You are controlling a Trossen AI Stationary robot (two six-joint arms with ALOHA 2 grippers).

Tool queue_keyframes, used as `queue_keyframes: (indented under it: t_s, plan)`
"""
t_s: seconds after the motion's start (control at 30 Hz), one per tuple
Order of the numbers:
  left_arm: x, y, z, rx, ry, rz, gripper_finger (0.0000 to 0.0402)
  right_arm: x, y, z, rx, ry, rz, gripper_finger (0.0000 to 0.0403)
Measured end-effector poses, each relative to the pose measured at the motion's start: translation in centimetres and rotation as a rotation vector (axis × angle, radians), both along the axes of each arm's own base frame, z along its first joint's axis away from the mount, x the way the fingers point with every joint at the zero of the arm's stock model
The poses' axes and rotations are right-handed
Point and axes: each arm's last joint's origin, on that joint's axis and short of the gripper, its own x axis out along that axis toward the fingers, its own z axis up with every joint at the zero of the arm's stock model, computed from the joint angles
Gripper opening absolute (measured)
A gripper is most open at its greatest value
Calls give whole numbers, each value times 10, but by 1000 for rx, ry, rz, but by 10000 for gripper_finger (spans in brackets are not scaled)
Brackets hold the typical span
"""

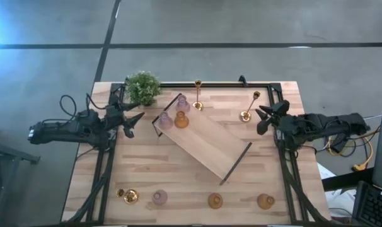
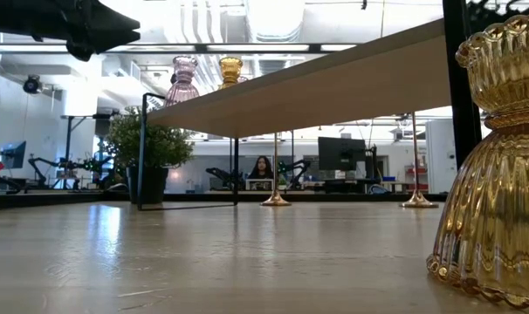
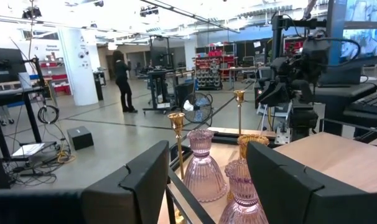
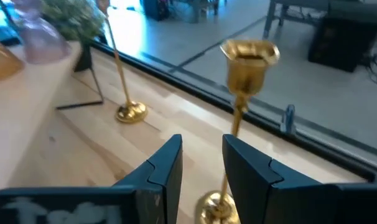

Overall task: Pick & Place candle stick holders
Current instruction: Put the top right gold candle holder on the shelf

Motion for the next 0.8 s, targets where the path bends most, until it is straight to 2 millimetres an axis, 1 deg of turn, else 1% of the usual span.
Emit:
queue_keyframes:
  t_s: [0.13,0.33,0.47,0.57,0.7,0.8]
  plan:
    - [0,0,0,0,0,0,220,3,-7,-8,15,27,-20,107]
    - [0,0,0,0,0,0,220,12,-15,-13,-17,-8,16,107]
    - [0,0,0,0,0,0,220,16,-24,-19,-18,-6,-2,107]
    - [0,0,0,0,0,0,220,17,-30,-27,2,-1,-9,107]
    - [0,0,0,0,0,0,220,18,-39,-40,-13,17,-64,107]
    - [0,0,0,0,1,0,220,19,-43,-45,-23,-6,-57,107]
